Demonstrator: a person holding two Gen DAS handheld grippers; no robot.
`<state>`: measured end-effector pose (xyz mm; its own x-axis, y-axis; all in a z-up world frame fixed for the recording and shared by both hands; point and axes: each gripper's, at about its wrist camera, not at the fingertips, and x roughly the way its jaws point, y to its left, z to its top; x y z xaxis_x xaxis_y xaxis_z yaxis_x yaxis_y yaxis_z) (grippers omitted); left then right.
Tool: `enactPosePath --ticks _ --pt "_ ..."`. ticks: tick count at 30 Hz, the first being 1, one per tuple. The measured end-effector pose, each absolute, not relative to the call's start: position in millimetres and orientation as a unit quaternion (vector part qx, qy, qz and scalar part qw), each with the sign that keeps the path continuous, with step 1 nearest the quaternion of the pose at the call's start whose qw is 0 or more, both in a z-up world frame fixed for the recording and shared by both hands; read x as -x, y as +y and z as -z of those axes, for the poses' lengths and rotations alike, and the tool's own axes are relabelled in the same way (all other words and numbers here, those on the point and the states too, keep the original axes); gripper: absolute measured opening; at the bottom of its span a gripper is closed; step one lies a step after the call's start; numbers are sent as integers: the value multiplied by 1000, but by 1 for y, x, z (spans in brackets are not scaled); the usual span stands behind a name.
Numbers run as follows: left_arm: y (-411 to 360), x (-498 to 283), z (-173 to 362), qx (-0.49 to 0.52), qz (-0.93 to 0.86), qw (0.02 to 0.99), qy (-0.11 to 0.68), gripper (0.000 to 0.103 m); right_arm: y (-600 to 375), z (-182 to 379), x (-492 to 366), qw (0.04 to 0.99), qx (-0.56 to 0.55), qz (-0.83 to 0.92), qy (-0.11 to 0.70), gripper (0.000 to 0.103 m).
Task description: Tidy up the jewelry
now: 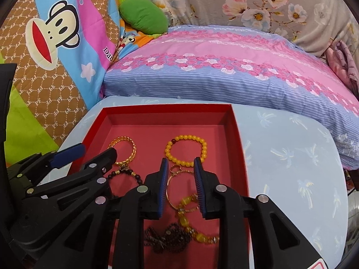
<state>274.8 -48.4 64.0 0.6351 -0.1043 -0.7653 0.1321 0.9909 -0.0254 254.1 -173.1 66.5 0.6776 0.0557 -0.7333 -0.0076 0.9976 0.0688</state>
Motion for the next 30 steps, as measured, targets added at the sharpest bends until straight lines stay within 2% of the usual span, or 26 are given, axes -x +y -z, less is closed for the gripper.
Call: enactPosePath --ticks 2,10,20,30 --pt "-45 -265 -68 -11 66 906 419 56 -177 -71 -243 917 -36 -11 398 35" --pt "-36 -223 -82 -3 55 911 408 71 -178 -85 -195 923 -39 -3 382 43" --pt "-26 -172 -81 2 36 912 408 83 -182 -87 -140 926 -40 15 376 64" --pt "-21 -136 -70 -5 29 910 415 90 -184 -75 -103 919 -44 21 391 70"
